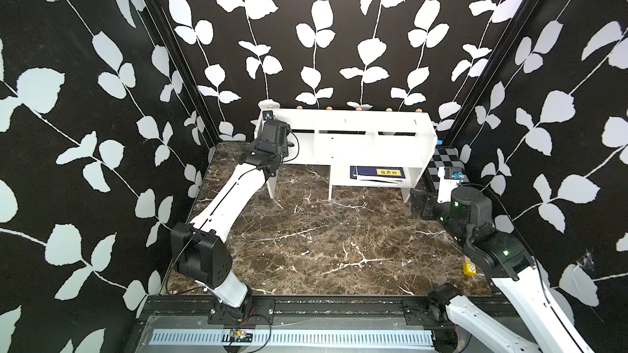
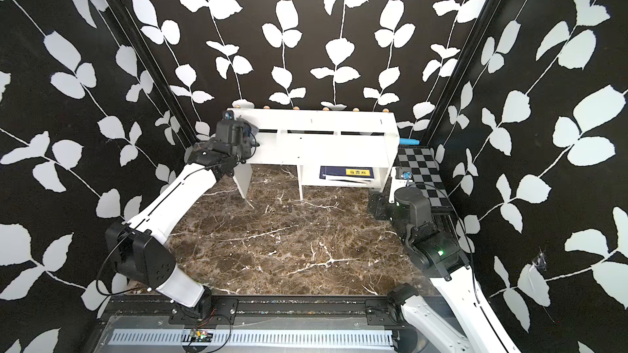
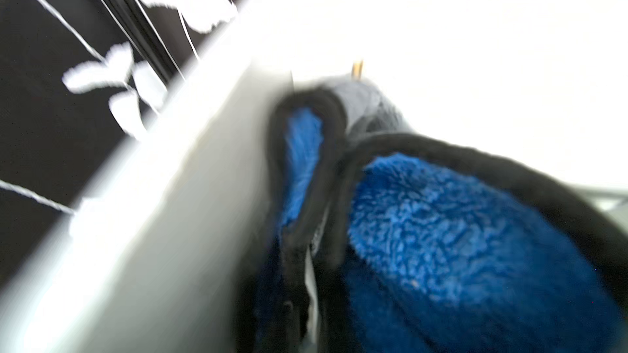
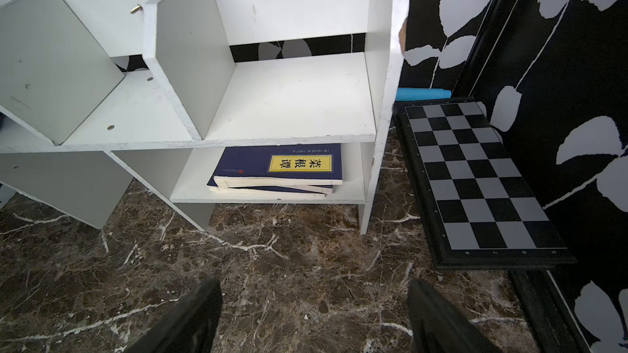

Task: Wipe the bookshelf clean with a cloth
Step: Wipe the dust from the shelf.

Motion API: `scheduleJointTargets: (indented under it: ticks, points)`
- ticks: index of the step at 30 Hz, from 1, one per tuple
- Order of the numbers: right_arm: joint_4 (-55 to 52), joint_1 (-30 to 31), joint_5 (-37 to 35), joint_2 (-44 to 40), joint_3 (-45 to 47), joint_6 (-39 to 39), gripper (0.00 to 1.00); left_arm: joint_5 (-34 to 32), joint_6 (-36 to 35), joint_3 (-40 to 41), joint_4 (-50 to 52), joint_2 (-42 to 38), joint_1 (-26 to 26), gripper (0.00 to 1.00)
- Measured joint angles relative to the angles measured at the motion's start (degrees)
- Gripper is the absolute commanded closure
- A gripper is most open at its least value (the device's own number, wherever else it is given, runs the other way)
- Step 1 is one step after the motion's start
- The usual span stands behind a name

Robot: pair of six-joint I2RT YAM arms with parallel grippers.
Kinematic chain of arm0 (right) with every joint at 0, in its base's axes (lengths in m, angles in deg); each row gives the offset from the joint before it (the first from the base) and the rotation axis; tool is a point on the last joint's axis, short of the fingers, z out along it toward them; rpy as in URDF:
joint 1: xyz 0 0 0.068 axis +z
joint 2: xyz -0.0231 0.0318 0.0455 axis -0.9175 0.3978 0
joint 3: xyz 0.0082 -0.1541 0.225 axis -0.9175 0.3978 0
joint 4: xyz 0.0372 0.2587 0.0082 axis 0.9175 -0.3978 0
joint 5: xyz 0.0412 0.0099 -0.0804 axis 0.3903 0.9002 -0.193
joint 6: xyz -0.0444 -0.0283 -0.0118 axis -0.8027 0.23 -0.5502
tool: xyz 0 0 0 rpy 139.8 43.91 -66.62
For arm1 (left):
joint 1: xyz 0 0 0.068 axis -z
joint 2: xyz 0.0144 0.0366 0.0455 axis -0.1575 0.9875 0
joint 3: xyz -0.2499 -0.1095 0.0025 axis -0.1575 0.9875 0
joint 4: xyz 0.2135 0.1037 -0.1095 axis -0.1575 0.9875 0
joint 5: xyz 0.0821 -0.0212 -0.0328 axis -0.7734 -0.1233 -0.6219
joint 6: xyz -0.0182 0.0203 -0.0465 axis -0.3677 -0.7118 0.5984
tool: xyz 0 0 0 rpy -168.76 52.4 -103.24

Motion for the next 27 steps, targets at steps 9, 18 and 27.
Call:
scheduleJointTargets:
  ticks: [9, 18, 27]
  points:
    - [-0.2, 0.0, 0.0, 0.4, -0.8, 0.0, 0.13, 2.8, 4.1, 3.7, -4.9, -1.7, 0.4, 1.0]
    - [-0.2, 0.0, 0.0, 0.2, -0.8, 0.0, 0.13, 6.6, 5.0, 3.8, -7.6, -0.6, 6.9, 1.0]
    - [-0.2, 0.0, 0.0, 0.2, -0.8, 0.1, 0.13, 13.4, 2.9, 2.3, -9.7, 0.6, 8.3, 1.0]
